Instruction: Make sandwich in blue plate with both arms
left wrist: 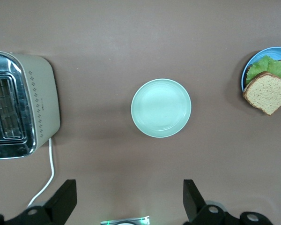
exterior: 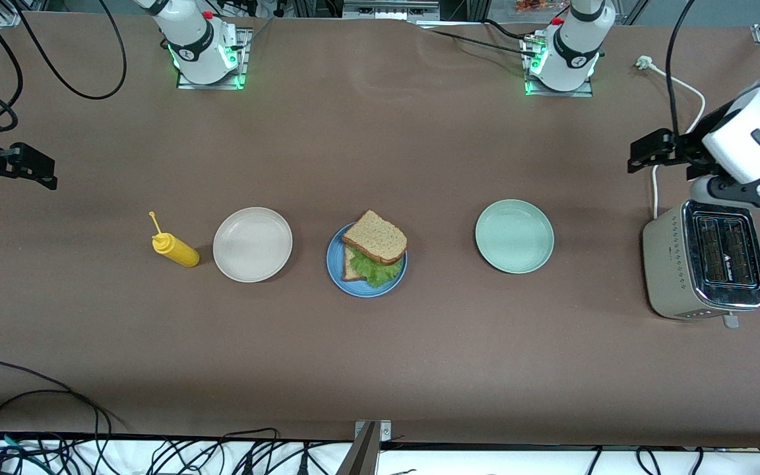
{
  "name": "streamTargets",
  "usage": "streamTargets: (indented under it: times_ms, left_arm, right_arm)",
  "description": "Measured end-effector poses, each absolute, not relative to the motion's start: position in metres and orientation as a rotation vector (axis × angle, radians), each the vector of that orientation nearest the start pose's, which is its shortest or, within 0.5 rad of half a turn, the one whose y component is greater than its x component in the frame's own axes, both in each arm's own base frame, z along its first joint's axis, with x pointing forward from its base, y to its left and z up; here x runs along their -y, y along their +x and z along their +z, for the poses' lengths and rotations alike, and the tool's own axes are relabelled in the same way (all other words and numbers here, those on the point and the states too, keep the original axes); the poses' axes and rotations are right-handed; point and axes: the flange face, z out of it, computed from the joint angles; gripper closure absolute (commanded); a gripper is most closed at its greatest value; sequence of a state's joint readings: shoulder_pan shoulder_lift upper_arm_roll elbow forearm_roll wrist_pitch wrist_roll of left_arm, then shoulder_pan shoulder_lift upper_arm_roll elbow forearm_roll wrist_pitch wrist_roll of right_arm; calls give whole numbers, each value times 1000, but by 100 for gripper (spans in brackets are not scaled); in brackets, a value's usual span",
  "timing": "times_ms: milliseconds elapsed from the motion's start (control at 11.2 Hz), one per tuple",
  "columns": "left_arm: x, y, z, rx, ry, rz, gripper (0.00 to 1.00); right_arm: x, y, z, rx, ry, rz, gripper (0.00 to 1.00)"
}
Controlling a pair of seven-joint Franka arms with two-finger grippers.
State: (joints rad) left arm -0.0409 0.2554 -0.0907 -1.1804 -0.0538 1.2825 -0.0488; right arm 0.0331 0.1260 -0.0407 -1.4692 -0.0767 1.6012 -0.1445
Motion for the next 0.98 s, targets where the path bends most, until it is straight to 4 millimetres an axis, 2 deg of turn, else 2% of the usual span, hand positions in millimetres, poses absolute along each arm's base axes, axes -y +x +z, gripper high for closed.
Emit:
streamTargets:
  times_ms: [179, 357, 804, 982]
  left_arm:
    - [65, 591, 630, -150, -3185, 276, 0]
    - [62, 582, 624, -170, -3179, 304, 0]
    - [40, 552, 615, -269, -3178, 215, 0]
    - [37, 549, 617, -341, -3175, 168, 0]
  right_arm:
    - [3, 594, 603, 169, -3138, 6, 0]
    - [3, 593, 604, 152, -3108, 7, 0]
    - [2, 590, 604, 134, -3094, 35, 0]
    - [3, 587, 607, 134, -3094, 39, 0]
